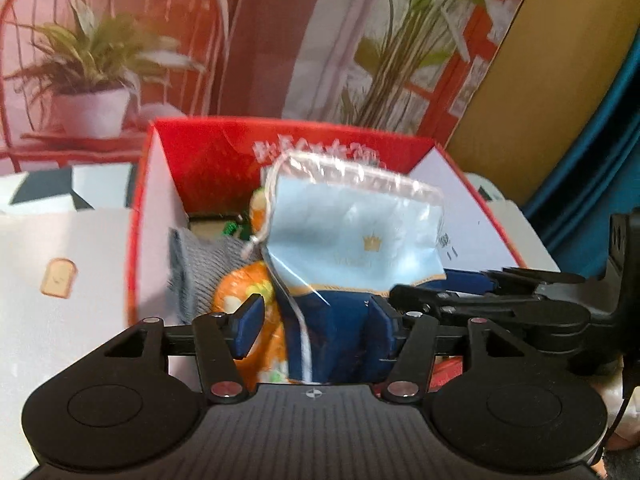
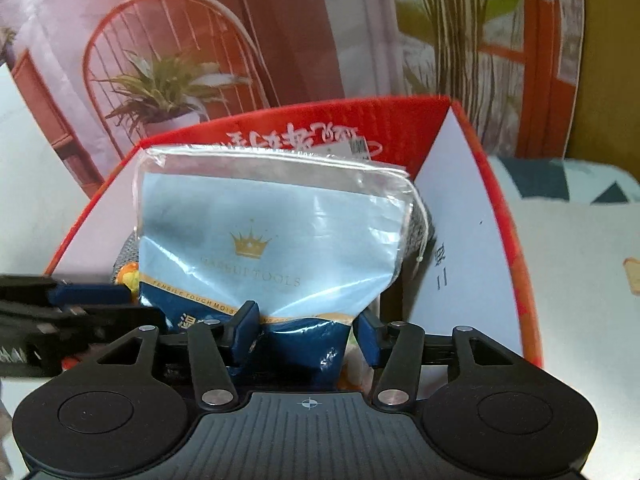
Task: Organize soft objects
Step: 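Open the left gripper to drop the bag into the box, then move the left tool to the white cloth beside the box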
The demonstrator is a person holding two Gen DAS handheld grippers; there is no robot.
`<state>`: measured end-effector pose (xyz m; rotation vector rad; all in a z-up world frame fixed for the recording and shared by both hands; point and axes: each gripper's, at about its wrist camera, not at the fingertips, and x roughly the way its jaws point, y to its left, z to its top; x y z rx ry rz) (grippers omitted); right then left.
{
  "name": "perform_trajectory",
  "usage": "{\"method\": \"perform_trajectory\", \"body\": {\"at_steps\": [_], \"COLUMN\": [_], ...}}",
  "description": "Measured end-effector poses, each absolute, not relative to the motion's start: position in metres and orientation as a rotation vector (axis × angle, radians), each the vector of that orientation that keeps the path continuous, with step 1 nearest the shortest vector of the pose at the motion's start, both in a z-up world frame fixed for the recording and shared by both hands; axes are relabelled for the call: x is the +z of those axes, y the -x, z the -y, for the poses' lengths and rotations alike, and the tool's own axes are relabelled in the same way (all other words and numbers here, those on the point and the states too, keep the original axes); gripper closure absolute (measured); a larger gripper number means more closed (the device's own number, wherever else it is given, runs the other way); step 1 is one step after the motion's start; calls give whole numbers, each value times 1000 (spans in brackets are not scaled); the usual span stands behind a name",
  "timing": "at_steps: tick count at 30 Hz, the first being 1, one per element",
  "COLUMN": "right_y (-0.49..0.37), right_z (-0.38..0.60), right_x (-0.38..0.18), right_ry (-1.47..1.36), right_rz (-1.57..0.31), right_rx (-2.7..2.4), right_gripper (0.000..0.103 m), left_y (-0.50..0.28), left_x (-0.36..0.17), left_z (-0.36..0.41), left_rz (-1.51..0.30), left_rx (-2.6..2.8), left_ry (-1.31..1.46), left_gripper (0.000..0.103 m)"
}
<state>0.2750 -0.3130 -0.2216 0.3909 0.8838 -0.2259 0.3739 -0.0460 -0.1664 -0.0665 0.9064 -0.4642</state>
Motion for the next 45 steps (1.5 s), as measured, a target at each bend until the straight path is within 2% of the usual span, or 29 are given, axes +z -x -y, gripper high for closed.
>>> {"method": "perform_trajectory", "body": {"at_steps": [2,4,8,12,14,16,23,37,45], "right_y": [-270,-265,-253,-241,-234,-227,-202,-142,-119], "right_z": [312,312,309,304,304,304,298,270,248], "right_x": [-216,-208,-192,-177,-171,-166,-159,-173,-200], "right_ry": [-370,-355,-305,-267,-285,-303,-302,-285,-245], "right_rz": [-859,-829,-763,-693,-644,-609,-519,-430,-442], "right_rx": [-227,-220,-214,-204,-199,-197,-208,-241,-229], "right_gripper": [40,40,22,7,1,0,0,0,0], "left_y": [-368,-362,-346,-325,-313,-302,-269,-212,-194], "left_x": [-158,-150,-136,-124,-118,-113,-110,-140,-166], "left_z": [42,39,35,33,30,28,9,-13,-25], "left_rz": [-875,-843,-768,-697,-663,-636,-574,-510,-563], "left_rx": [-456,-444,-429,-418,-423,-423,-372,-255,-226], "left_ry": [65,51,0,-44,-54,-65,-57,-38,10], "left_gripper": [40,35,25,9,4,0,0,0,0]}}
